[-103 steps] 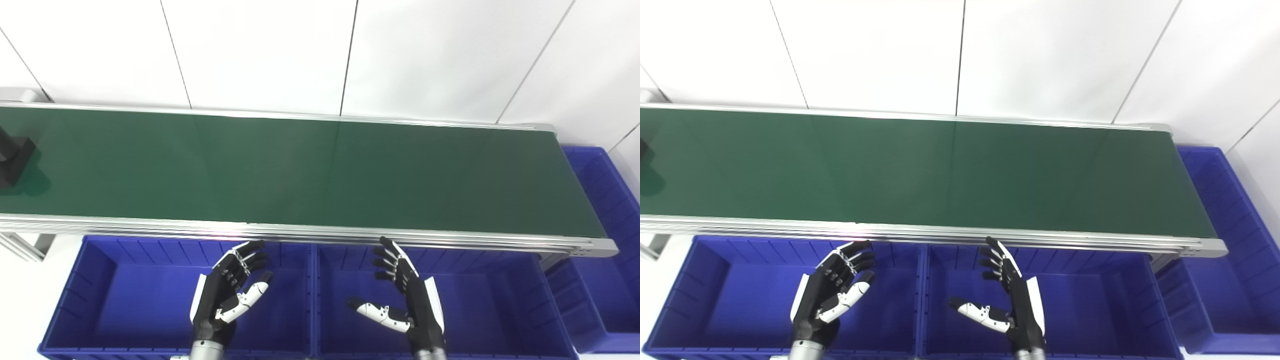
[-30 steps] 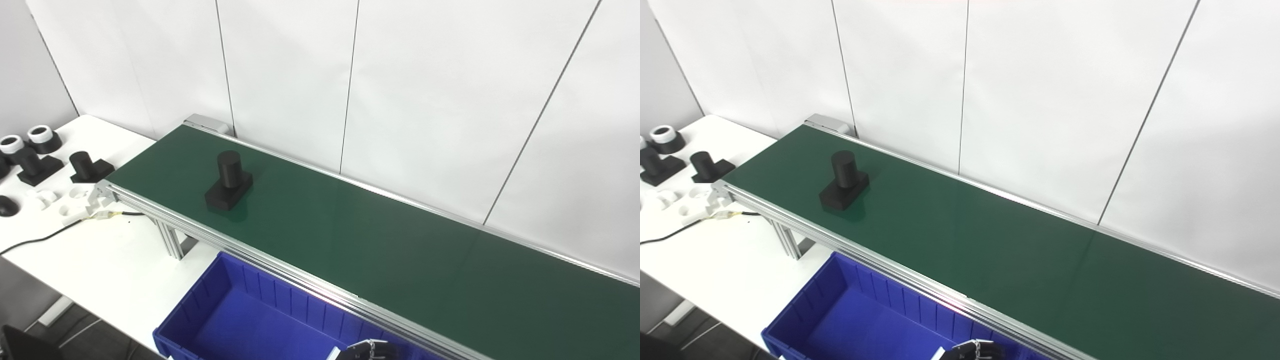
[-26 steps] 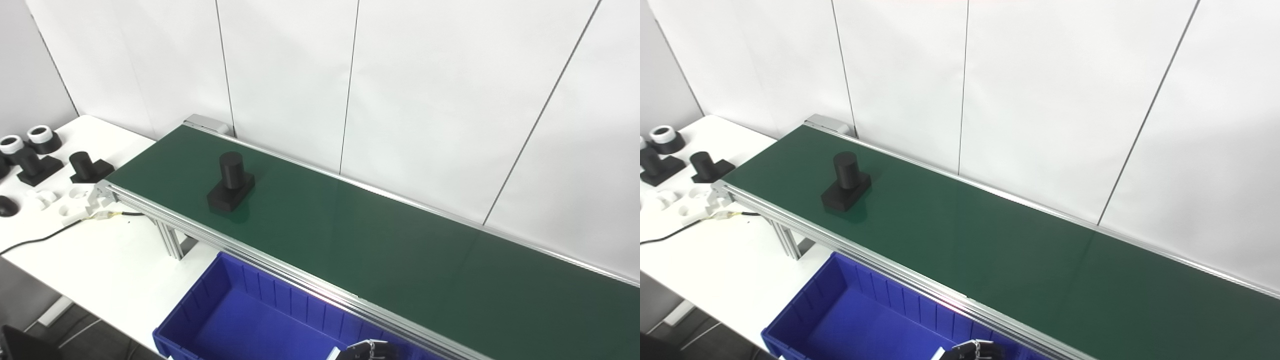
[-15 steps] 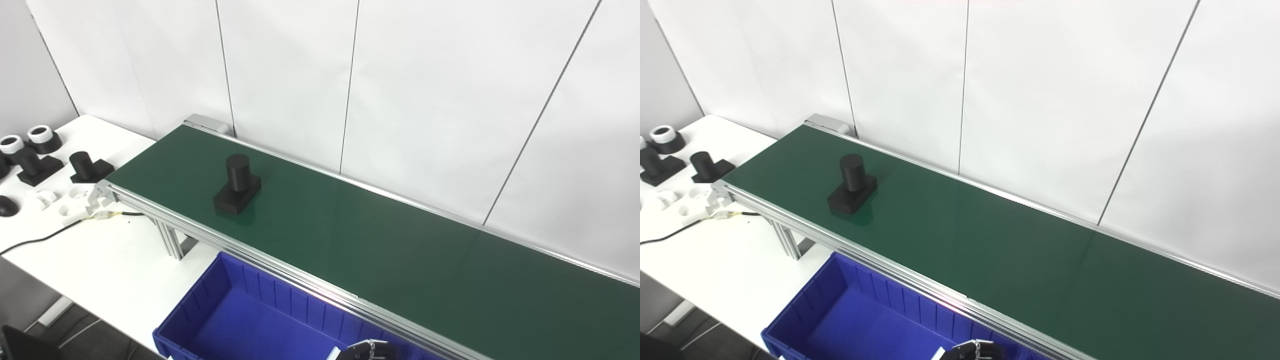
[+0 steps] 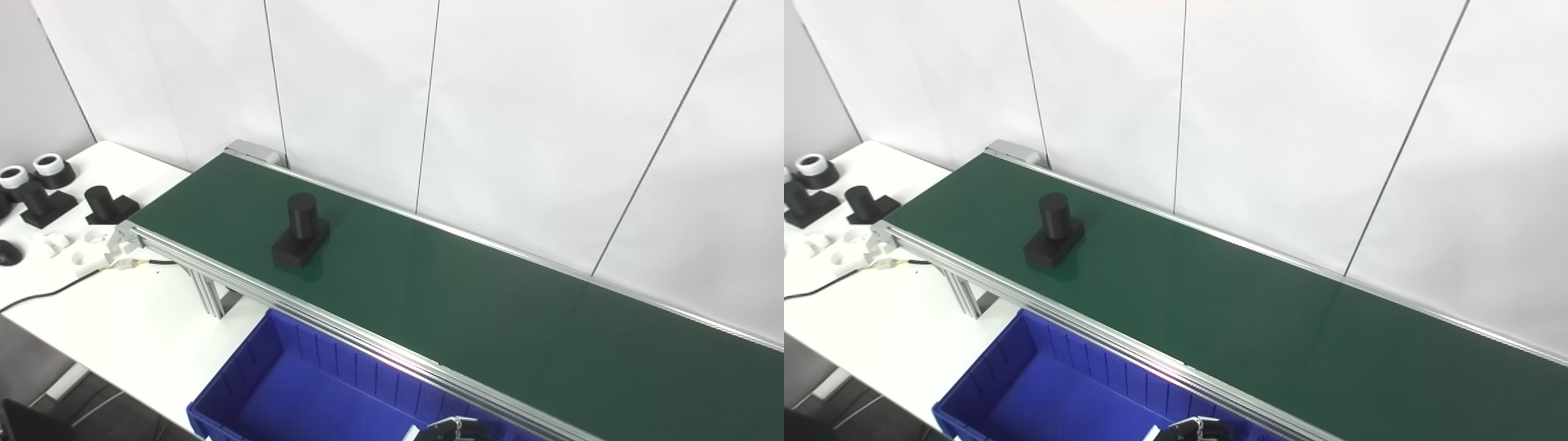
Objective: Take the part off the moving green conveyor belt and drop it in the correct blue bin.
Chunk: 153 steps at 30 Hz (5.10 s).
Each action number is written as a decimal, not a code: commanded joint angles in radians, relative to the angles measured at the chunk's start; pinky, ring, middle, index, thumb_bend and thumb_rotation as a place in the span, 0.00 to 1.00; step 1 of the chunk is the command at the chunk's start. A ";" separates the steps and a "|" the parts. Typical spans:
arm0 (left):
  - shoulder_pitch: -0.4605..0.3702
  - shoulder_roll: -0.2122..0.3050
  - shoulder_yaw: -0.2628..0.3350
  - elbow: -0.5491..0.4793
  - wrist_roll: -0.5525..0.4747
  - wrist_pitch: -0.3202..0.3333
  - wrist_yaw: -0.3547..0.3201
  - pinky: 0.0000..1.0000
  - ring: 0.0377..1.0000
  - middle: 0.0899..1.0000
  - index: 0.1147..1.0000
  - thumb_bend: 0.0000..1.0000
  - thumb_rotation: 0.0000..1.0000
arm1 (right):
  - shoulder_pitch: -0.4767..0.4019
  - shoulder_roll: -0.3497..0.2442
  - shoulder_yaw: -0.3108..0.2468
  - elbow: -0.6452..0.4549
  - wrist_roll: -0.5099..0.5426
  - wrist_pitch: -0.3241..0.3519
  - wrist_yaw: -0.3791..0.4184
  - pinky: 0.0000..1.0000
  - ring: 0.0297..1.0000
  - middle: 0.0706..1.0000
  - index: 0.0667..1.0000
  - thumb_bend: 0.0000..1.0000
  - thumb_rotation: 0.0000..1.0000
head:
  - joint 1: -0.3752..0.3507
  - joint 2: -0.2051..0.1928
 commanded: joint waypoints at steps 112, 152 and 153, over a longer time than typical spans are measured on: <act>0.063 0.007 0.038 -0.178 -0.049 -0.035 -0.109 0.73 0.72 0.73 0.71 0.52 0.00 | 0.048 0.063 -0.026 -0.170 -0.093 -0.058 -0.049 0.62 0.71 0.77 0.80 0.64 0.17 | -0.429 0.268; 0.037 0.000 0.132 -0.130 -0.064 -0.035 -0.175 0.75 0.74 0.74 0.71 0.49 0.00 | -0.371 0.060 -0.059 -0.157 -0.185 0.098 0.009 0.64 0.75 0.80 0.82 0.75 0.21 | -0.545 0.205; 0.037 -0.001 0.133 -0.129 -0.065 -0.035 -0.176 0.75 0.74 0.74 0.71 0.49 0.00 | -0.380 0.059 -0.058 -0.156 -0.191 0.106 0.009 0.64 0.76 0.80 0.83 0.75 0.22 | -0.545 0.205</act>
